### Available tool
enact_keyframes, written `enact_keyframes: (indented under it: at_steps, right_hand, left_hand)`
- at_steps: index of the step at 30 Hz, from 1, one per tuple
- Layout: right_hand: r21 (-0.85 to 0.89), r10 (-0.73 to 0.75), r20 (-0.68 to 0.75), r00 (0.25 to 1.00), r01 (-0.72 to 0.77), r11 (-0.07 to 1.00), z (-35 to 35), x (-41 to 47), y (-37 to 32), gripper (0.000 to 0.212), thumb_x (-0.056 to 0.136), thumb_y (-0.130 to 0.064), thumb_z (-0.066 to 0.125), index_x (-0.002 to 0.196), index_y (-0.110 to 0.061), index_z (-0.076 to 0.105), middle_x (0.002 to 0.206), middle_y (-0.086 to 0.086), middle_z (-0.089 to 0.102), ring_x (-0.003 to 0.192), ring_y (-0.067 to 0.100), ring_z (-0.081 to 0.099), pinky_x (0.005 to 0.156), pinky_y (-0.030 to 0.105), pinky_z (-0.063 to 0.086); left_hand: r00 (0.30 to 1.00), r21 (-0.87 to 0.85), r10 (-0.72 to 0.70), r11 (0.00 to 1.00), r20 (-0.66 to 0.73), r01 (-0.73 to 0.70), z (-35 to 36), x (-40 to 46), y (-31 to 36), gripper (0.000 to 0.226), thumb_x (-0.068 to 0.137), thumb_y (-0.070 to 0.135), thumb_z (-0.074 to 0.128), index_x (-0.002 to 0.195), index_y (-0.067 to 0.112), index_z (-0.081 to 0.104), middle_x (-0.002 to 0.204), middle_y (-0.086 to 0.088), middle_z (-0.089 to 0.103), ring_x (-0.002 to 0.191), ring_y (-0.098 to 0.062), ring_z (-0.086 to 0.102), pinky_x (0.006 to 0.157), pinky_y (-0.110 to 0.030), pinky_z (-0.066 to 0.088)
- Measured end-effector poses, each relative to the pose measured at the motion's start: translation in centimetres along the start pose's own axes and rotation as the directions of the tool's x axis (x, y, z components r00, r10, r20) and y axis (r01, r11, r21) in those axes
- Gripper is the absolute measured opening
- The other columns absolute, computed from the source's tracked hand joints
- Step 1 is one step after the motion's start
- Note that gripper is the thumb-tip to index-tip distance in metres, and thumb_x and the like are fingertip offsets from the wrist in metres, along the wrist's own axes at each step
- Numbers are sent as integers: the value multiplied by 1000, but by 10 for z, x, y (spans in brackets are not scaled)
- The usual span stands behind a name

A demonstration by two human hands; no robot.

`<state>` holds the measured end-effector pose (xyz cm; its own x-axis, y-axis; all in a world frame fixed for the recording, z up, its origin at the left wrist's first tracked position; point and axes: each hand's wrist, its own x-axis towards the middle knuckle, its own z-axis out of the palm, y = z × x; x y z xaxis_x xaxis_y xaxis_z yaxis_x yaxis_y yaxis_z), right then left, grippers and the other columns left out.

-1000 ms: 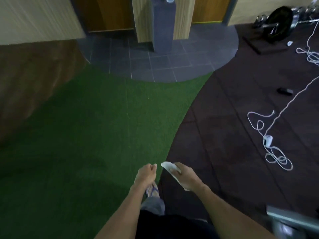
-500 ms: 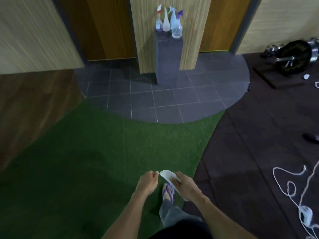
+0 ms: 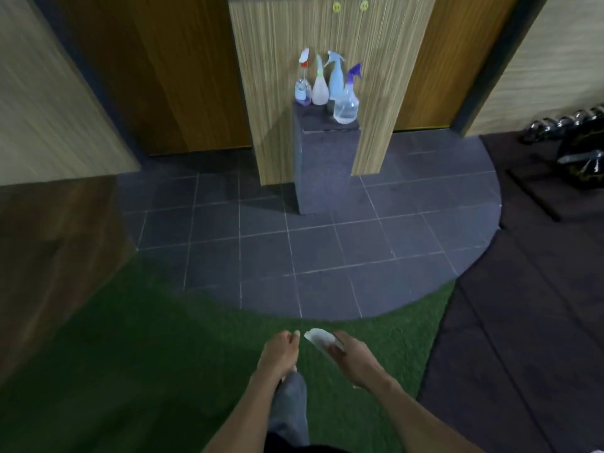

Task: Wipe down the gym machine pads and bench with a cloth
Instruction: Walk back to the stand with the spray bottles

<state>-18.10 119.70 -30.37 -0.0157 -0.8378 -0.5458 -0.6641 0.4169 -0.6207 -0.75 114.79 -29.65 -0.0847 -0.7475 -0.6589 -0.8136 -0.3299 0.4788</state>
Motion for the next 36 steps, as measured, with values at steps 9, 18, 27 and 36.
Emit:
enact_keyframes:
  at_steps: [9,18,27,36]
  right_hand:
    - [27,-19,-16,1000,19,999,-144,211,-123,66,91,-71,45,132,-22,59,133,2,65,124,23,60,95,31,45]
    - [77,-4,6,1000,4,997,-275,445,-179,45,98,-59,47,124,-26,62,119,-3,70,106,14,65,87,27,47]
    - [-147,-63,35,997,68,987,-431,665,-221,39,105,-40,42,139,-20,48,131,10,63,112,33,62,76,33,44]
    - [-305,-388,-298,872,298,905,-477,823,-217,48,101,-37,46,140,-10,48,133,15,60,117,35,62,90,48,55]
  left_hand:
    - [998,82,58,995,-20,-56,-171,206,132,49,106,38,32,114,-1,61,121,-21,64,113,-34,61,91,-35,45]
    - [995,28,64,998,-72,-62,-272,416,258,48,105,38,33,111,-2,60,119,-22,65,112,-37,60,93,-39,46]
    - [985,98,114,990,-125,-102,-373,606,405,41,104,41,34,100,11,61,106,-15,69,98,-33,65,82,-37,50]
    - [734,544,641,707,-224,-452,-433,802,471,48,100,40,22,106,15,62,104,-5,63,93,-25,63,75,-42,56]
